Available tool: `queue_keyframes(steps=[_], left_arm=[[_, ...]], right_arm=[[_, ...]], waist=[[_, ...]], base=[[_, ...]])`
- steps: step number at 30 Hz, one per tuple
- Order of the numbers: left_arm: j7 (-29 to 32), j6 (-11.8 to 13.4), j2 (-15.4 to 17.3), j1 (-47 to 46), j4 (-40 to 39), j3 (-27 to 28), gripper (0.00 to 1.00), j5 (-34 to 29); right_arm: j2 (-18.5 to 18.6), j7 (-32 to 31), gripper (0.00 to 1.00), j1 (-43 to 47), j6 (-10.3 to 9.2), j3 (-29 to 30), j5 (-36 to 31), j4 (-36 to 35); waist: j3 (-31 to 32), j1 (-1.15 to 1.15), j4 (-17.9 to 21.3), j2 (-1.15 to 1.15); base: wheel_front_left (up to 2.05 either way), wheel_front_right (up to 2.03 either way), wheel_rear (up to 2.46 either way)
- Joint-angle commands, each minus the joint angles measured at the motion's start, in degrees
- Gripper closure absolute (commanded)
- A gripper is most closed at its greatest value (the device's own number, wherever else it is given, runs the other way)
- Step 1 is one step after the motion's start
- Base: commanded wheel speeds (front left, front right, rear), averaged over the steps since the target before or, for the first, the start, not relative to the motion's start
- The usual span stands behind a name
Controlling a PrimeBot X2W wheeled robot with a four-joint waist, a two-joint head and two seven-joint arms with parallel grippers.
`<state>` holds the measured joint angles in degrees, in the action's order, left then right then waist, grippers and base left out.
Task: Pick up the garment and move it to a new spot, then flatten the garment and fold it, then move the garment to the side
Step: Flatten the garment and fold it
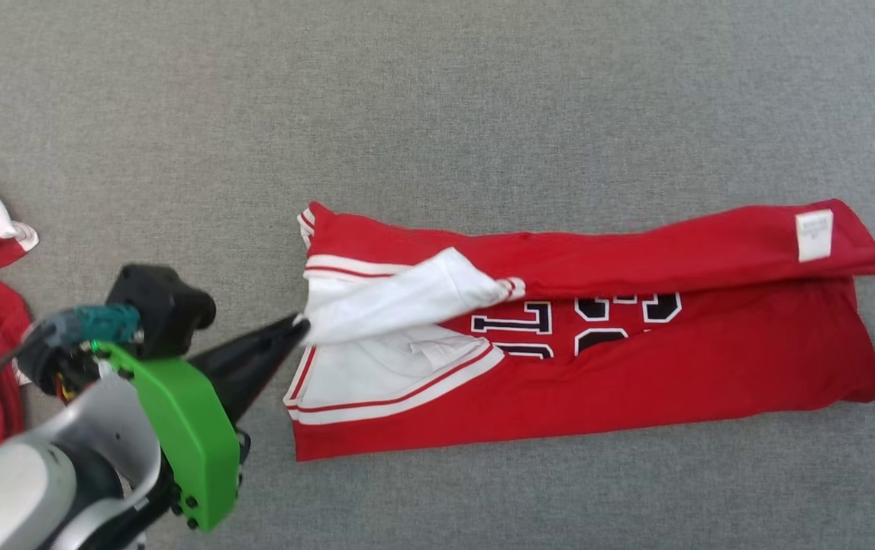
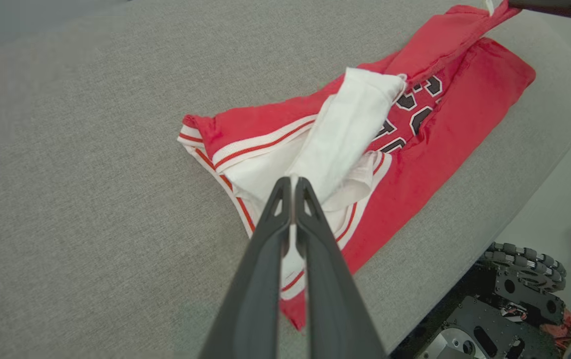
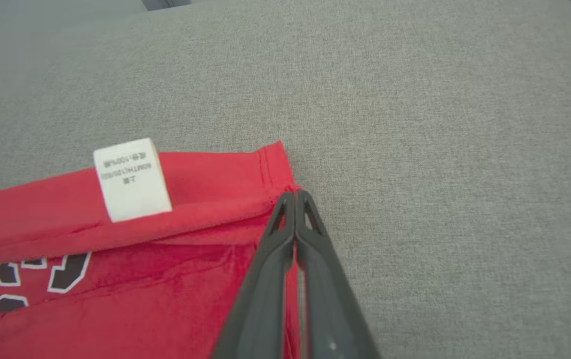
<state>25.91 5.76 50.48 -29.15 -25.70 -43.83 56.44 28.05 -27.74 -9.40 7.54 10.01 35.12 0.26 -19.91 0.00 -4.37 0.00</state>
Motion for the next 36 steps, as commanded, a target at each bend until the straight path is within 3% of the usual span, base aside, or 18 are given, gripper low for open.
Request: queue_keyframes(steps=[1, 11, 12, 13, 14, 18, 21, 24, 28, 32, 36], left_arm=[[-1.06, 0.30, -0.42, 2.05, 0.58, -0.56, 1.00, 0.10], [-9.81, -0.34, -6.56, 9.03, 9.35, -4.40, 1.00, -2.12], [-10.77, -0.26, -7.34, 9.33, 10.37, -4.40, 0.75, -2.14], [-11.78, -0.02, -8.11, 9.60, 11.60, -4.50, 0.51, -2.53], [-12.85, 0.03, -8.81, 9.88, 12.49, -4.51, 0.00, -2.74], [-19.45, 0.94, -12.12, 12.00, 15.46, -3.45, 0.00, -3.60], [-27.61, 1.90, -15.41, 14.07, 16.63, -2.52, 0.00, -6.14], [-36.40, 5.16, -19.18, 16.50, 18.81, -1.17, 0.00, -9.04], [-40.78, 10.11, -25.86, 19.64, 22.13, 3.03, 0.00, -10.86], [-41.11, 13.98, -32.36, 21.23, 22.11, 8.87, 0.00, -21.42], [-41.09, 15.95, -37.70, 24.05, 20.02, 13.37, 0.00, -33.60]], right_arm=[[-0.31, -0.04, 1.00, 1.38, -0.11, 0.24, -0.05, 0.39], [-2.16, 2.48, 1.00, 4.91, -0.11, -2.78, -1.15, 4.46], [-2.28, 2.98, 0.89, 4.70, -0.11, -3.08, -1.02, 5.11], [-2.56, 3.61, 0.60, 4.50, -0.11, -3.48, -0.76, 5.73], [-2.92, 4.32, 0.02, 4.43, -0.11, -3.60, -0.48, 6.12], [-3.51, 9.94, 0.00, 5.92, -0.10, -4.01, 0.77, 5.73], [-3.07, 17.55, 0.00, 8.40, -0.11, -4.94, 0.25, 4.33], [-4.33, 24.84, 0.00, 11.40, -0.10, -5.84, -0.65, 4.14], [-6.56, 31.96, 0.00, 14.11, -0.08, -6.34, -1.75, 5.40], [-8.52, 34.99, 0.00, 13.82, -0.10, -4.60, -2.89, 9.57], [-11.23, 34.92, 0.00, 10.57, -0.07, 0.32, -4.95, 15.11]], waist=[[0.16, 0.00, -0.23, 0.00], [0.22, 0.00, -0.68, 0.00], [0.27, 0.00, -0.67, 0.00], [0.42, 0.00, -0.68, 0.00], [0.60, 0.00, -0.69, 0.00], [1.97, 0.00, -0.73, 0.00], [3.45, 0.00, -0.64, 0.00], [4.74, 0.00, -0.55, 0.00], [6.30, 0.00, -1.09, 0.00], [7.70, 0.00, -2.52, 0.00], [8.62, 0.00, -4.75, 0.00]], base=[[0.00, 0.00, 0.00], [0.00, 0.00, 0.00], [0.00, 0.00, 0.00], [0.00, 0.00, 0.00], [0.00, 0.00, 0.00], [0.00, 0.00, 0.00], [0.00, 0.00, 0.00], [0.00, 0.00, 0.00], [0.00, 0.00, 0.00], [0.00, 0.00, 0.00], [0.00, 0.00, 0.00]])
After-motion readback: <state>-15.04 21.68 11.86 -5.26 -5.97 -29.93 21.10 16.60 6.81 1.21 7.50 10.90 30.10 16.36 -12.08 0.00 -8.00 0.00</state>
